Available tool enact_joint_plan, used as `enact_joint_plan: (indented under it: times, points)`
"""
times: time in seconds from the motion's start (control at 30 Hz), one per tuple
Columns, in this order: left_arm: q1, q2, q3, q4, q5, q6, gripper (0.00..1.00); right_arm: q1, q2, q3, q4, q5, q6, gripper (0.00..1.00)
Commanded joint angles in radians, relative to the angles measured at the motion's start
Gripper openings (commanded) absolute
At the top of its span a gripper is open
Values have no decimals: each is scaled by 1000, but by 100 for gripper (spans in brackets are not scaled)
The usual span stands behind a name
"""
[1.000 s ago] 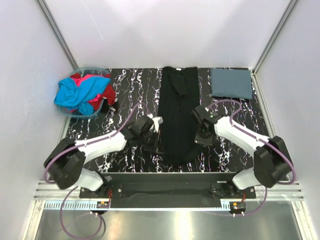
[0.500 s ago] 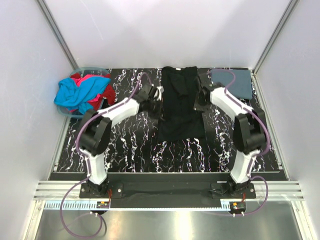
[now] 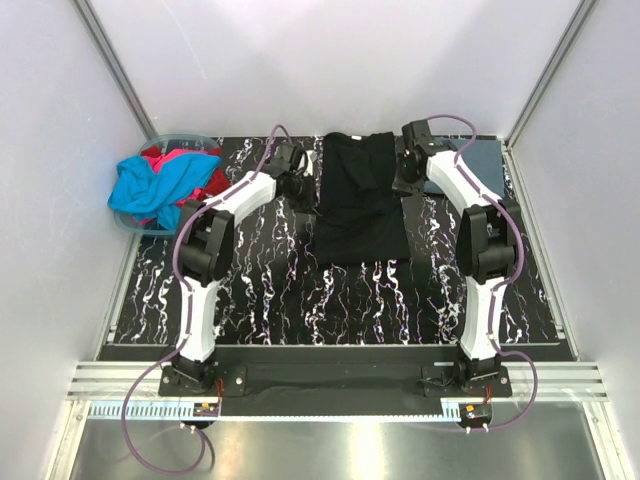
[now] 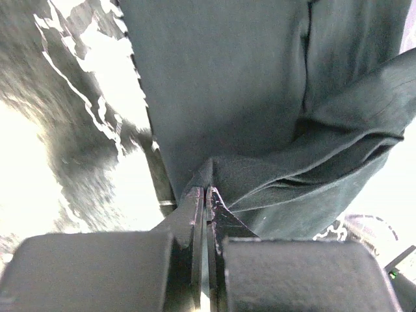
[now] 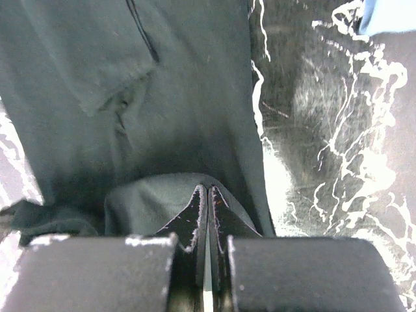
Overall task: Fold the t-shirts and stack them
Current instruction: Fold the tshirt
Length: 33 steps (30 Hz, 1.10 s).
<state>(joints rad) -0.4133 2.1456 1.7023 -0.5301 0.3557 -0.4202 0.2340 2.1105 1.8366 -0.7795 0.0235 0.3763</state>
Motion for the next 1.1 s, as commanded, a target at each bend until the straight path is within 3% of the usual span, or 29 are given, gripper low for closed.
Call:
enact_joint_plan:
  times: [0.0,0.6,0.67,0.77,0.8,0.83,0.93,1.07]
  points:
    - [19,26,97,5,49,31,0,-25,6,84,-15,-62,-31,0]
    - [65,227,367,13,118,11,6,-78,166,266,-35,-105,-14,0]
    - [68,246,387,25,117,8,11,-81,174,279,-38,-111,-11,0]
    - [82,254,401,24,112,-14,30,-88,186,305,-47,-109,-4,13]
    - [88,250,396,22,114,-15,31,-93,190,328,-65,-111,1,28]
    - [94,244,393,22,112,-17,31,-96,192,343,-82,-114,6,32]
    - [117,176,353,9,71,-19,32,-102,152,365,-130,-112,9,38]
    - [122,7,203,-19,-49,-2,41,-102,8,193,-126,-151,15,42]
